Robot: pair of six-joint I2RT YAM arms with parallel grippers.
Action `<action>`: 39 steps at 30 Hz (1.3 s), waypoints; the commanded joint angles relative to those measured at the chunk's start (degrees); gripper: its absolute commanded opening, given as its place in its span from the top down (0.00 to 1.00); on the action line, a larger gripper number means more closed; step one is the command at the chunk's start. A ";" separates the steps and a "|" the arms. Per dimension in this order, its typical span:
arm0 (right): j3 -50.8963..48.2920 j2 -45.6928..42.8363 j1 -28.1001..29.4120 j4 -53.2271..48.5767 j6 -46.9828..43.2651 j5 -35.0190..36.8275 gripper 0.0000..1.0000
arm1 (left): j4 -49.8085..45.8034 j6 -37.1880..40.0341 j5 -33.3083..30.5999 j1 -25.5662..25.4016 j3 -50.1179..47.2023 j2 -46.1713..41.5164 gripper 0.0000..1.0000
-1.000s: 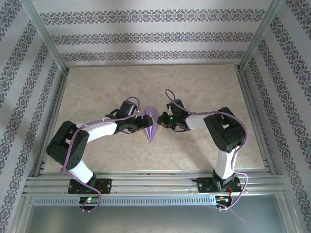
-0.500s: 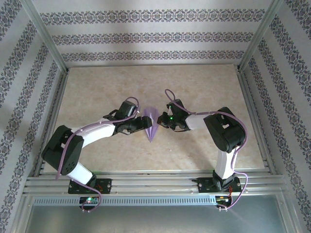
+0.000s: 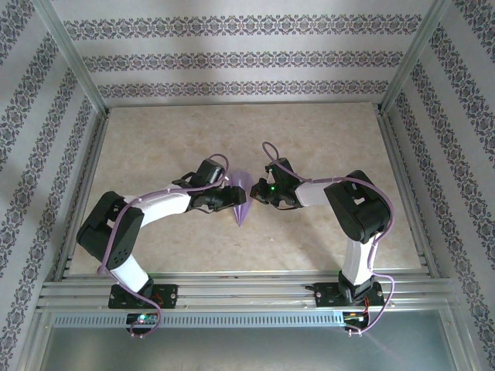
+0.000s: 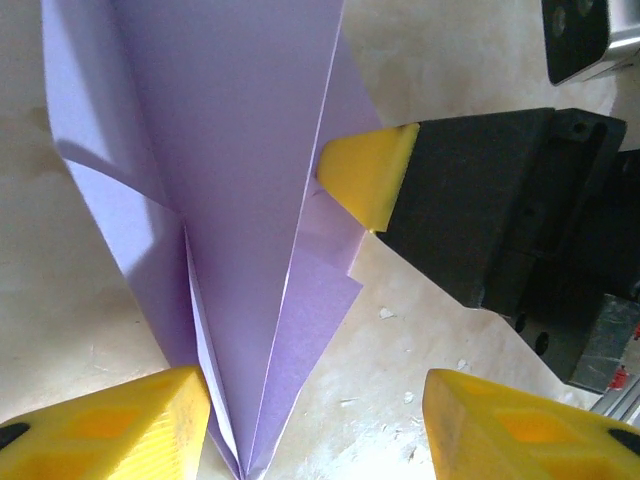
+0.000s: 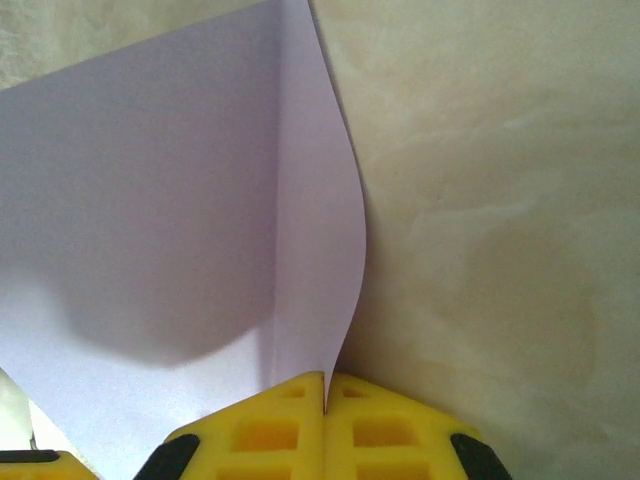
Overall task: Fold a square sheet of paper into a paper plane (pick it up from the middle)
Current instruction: Move the paper plane to the top-center of the table.
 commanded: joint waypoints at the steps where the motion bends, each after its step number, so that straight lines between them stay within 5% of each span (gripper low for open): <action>1: 0.10 0.97 -0.01 -0.68 0.13 -0.98 1.00 | -0.25 1.17 0.90 -1.01 1.66 1.23 0.41; 17: 0.24 0.95 -0.07 -0.62 0.52 -1.24 1.00 | -11.06 6.81 -9.10 -5.46 8.43 6.69 0.46; 31: -0.16 -0.54 -0.78 0.54 0.87 -3.59 0.85 | -14.65 9.53 -13.53 -7.45 11.43 9.98 0.49; 39: -0.99 -3.60 -1.93 0.79 0.78 -3.34 0.68 | -15.75 9.05 -15.58 -7.45 11.56 9.15 0.55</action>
